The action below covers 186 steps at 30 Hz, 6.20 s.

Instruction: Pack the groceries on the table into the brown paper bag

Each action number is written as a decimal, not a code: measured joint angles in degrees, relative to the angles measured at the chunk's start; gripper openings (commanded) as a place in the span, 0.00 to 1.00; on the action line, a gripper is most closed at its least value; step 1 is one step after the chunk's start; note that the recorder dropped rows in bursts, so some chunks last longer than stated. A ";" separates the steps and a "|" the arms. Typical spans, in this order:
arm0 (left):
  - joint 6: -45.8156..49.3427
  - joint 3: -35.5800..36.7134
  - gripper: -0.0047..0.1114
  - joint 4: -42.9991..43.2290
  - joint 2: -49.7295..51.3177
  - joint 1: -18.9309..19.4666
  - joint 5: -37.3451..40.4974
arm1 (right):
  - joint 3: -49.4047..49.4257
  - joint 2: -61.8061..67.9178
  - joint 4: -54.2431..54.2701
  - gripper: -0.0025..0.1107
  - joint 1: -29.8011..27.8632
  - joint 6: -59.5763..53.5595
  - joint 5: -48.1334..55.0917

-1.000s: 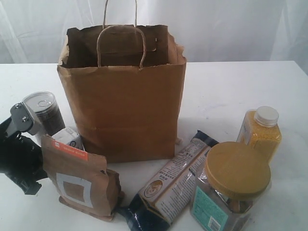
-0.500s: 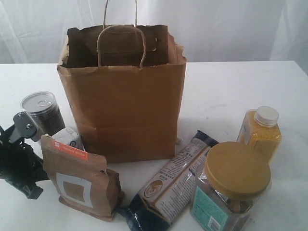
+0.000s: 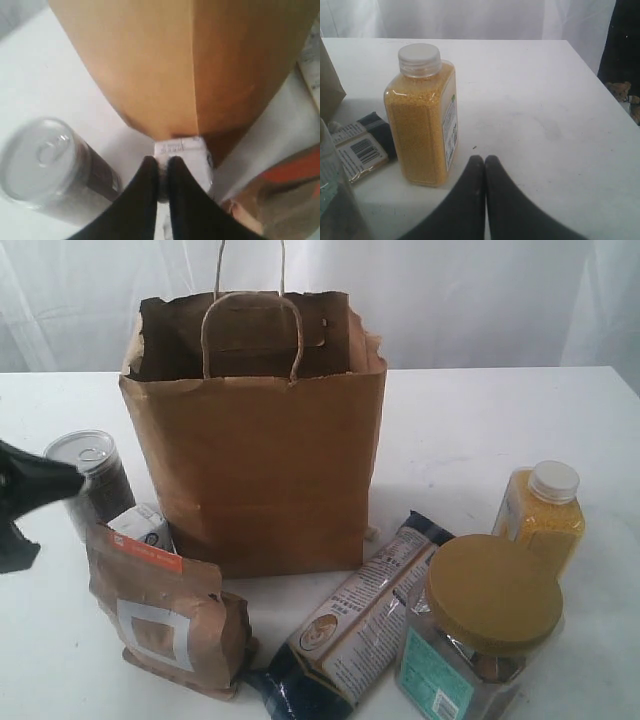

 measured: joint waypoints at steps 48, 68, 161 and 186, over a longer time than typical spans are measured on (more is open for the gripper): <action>6.14 -33.59 0.22 -24.99 27.34 -11.21 13.92 | 0.00 0.00 0.00 0.02 0.00 0.00 0.00; 4.44 -33.59 0.41 -24.66 23.08 -11.23 9.91 | 0.00 0.00 0.00 0.02 0.00 0.00 0.00; -104.33 20.93 0.04 76.92 -51.99 3.84 1.00 | -1.39 -0.13 11.08 0.02 0.00 3.86 -46.82; -119.91 34.07 0.04 76.92 -51.99 3.84 -17.03 | -52.45 66.69 24.57 0.02 0.00 -42.61 1.46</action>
